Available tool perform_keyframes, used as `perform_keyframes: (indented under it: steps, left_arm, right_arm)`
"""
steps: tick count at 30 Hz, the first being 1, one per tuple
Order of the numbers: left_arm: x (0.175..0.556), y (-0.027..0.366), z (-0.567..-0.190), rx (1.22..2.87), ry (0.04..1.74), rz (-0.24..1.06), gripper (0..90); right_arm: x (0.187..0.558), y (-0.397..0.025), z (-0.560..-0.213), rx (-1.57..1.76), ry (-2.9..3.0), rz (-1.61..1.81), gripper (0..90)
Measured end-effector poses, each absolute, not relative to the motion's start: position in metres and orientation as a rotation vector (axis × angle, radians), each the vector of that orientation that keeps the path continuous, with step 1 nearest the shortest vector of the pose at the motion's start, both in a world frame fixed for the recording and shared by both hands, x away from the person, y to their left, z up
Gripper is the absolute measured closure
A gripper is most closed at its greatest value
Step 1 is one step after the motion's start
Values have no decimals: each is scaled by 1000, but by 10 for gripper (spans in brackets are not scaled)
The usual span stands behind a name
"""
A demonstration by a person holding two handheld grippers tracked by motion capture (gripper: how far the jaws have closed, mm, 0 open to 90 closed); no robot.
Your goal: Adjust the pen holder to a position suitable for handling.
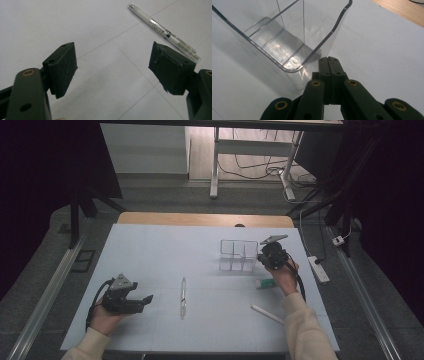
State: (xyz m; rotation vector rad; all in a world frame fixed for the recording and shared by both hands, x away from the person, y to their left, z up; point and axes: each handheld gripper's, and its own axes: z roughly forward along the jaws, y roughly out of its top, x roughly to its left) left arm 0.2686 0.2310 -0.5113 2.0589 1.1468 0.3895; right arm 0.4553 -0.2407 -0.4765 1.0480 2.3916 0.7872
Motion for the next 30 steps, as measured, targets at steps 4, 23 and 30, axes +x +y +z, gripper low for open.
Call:
perform_keyframes:
  steps: [4, 23, 30]
  left_arm:
    - [269, 231, -511, 2058, 1148, 389, 227]
    - [269, 232, -512, 2057, 1149, 383, 227]
    - [269, 233, -512, 2056, 1151, 383, 227]
  right_arm:
    - [456, -235, -479, 1034, 2400, 762, 893]
    - [463, -206, -482, 1015, 2428, 789, 893]
    - [462, -196, -484, 998, 2451, 786, 893]
